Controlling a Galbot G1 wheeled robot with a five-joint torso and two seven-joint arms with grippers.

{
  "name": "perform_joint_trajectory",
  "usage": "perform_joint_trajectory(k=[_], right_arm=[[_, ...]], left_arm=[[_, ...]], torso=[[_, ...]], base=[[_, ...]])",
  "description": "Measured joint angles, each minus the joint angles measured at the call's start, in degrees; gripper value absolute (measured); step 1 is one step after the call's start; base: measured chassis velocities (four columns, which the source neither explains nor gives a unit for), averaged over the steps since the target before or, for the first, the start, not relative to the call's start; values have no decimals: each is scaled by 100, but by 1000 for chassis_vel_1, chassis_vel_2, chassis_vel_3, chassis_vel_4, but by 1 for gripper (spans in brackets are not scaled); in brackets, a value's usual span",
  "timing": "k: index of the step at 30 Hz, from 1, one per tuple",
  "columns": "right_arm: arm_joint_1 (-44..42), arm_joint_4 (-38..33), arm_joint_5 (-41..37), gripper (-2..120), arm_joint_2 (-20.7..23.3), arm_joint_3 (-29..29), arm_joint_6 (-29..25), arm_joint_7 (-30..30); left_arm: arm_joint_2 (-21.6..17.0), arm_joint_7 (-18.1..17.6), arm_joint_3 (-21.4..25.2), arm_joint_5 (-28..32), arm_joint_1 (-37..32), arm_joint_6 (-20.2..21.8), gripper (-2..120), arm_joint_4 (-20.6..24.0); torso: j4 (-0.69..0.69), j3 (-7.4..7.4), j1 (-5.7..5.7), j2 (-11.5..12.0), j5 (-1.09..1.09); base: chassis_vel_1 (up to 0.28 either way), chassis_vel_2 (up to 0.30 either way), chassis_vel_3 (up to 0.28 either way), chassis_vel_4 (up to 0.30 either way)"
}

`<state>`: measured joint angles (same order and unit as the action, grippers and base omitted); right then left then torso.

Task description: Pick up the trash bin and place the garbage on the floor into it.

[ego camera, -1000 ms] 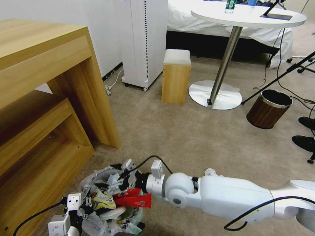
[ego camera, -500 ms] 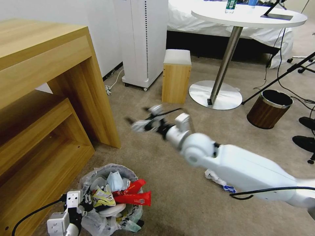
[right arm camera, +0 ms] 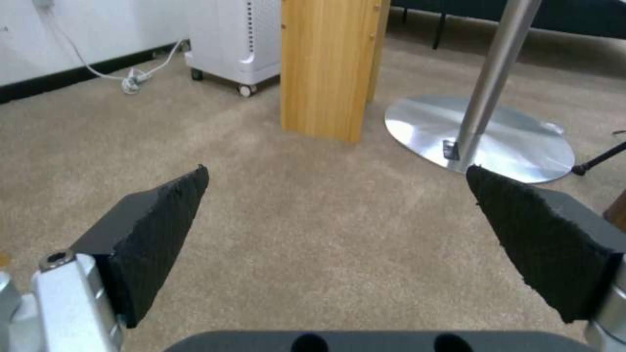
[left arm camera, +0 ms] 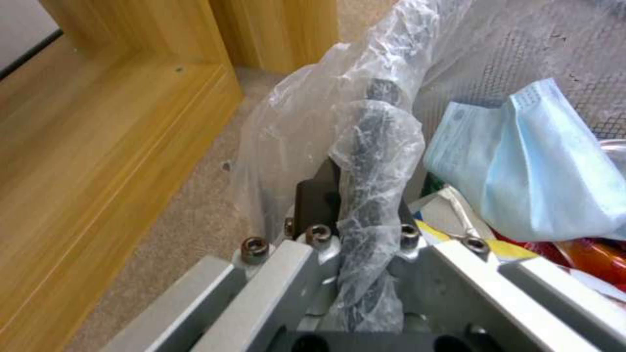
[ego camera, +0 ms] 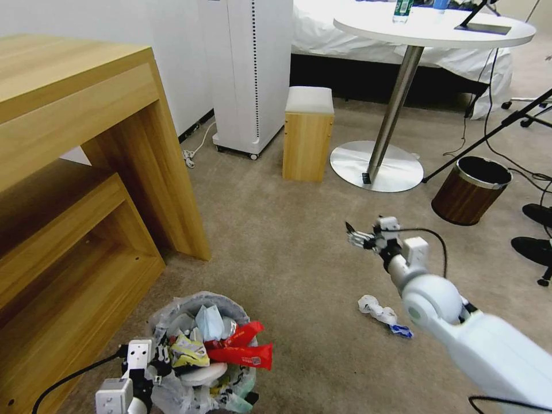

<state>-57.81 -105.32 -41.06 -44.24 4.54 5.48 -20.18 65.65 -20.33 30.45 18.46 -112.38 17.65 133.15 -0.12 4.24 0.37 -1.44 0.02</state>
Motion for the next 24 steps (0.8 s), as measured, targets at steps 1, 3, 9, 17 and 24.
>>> perform_joint_trajectory(k=[1,3,9,17,24], right_arm=[[-115,12,50,100,-69,58,-90,27],[-200,12,38,100,-121,96,-138,23],[-498,-24,35,100,-210,199,-637,178],[-683,-248,55,100,-130,286,-750,285],[-758,-227,180,100,-51,320,-846,332]], left_arm=[[-5,-2,10,-1,-14,-1,0,7],[-15,-4,19,-1,-28,-1,0,18],[-64,-15,68,22,-86,-32,0,49],[1,6,-11,-127,-139,-41,0,33],[-13,30,-30,-179,-178,-69,0,32]], torso=[[0,0,0,0,0],[0,0,0,0,-1],[0,0,0,0,-2],[0,0,-1,0,-3],[0,1,-1,0,-2]], base=[[0,0,0,0],[0,0,0,0],[0,0,0,0],[-48,-8,48,18],[-243,-119,241,111]])
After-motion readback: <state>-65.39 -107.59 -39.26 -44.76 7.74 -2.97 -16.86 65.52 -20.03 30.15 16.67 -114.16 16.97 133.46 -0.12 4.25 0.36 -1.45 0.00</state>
